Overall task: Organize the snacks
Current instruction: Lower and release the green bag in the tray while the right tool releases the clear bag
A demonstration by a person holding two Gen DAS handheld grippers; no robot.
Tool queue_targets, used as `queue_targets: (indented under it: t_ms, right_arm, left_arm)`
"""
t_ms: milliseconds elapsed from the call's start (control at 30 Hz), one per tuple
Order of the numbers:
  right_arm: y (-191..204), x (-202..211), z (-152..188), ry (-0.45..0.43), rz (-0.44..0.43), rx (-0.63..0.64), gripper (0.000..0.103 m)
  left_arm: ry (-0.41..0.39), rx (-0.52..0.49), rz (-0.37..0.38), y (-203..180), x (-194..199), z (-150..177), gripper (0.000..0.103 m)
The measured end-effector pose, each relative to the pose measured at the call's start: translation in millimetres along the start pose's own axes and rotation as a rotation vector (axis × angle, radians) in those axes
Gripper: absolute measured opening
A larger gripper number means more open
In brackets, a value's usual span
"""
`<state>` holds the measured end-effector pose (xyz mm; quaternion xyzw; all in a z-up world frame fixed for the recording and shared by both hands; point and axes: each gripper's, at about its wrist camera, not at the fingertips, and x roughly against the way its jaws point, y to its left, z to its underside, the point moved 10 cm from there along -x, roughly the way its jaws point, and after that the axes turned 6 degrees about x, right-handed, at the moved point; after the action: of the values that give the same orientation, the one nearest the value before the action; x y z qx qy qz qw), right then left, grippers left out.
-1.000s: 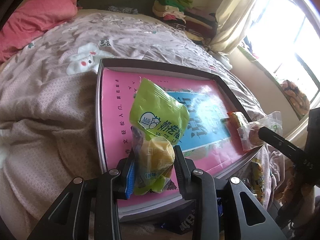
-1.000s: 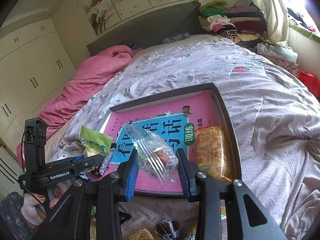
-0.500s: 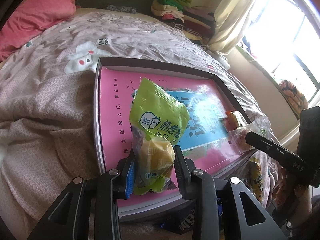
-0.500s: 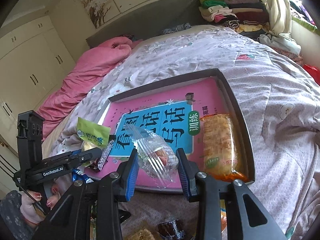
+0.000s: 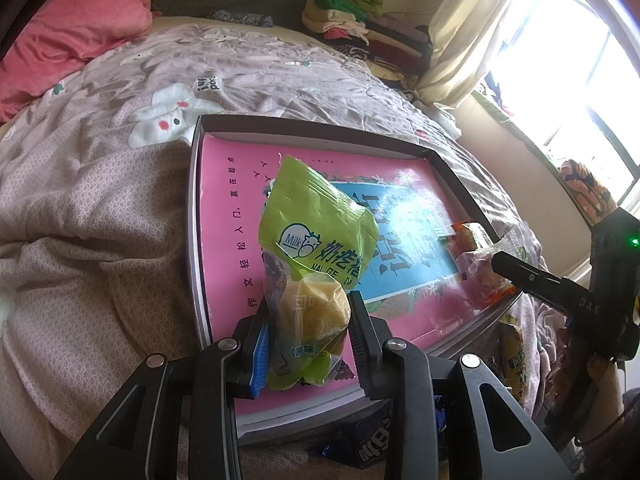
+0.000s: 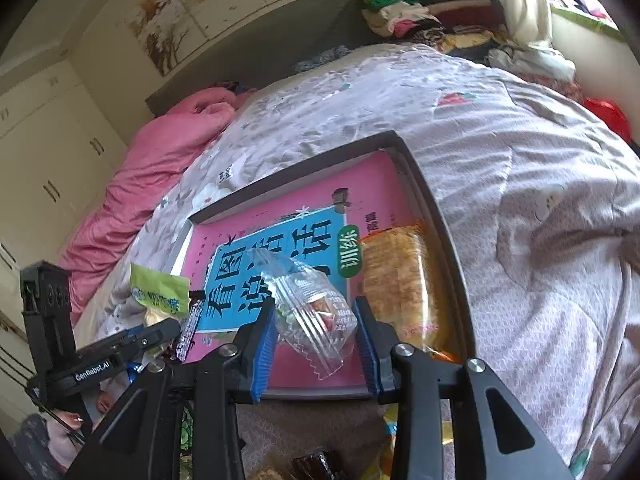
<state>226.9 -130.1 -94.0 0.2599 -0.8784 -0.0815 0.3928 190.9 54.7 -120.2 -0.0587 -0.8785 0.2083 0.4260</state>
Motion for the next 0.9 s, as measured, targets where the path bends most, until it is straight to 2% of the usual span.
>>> queue_targets:
  t_ms: [200, 567, 900]
  right_arm:
    - [-11.9, 4.2, 1.1, 0.0, 0.017, -0.044, 0.038]
    - [-7.9, 9.0, 5.3, 0.01, 0.051, -0.001, 0.038]
    - [-4.2, 12.7, 7.0, 0.012, 0.079, 0.037, 0.038]
  left_arm:
    - [0.0, 0.0, 0.0, 0.2, 0.0, -0.2, 0.035]
    - [0.003, 0.003, 0.003, 0.8, 0.4, -0.3, 0.037]
    - [0.002, 0.015, 0.016, 3.9, 5.0, -1.7, 0.044]
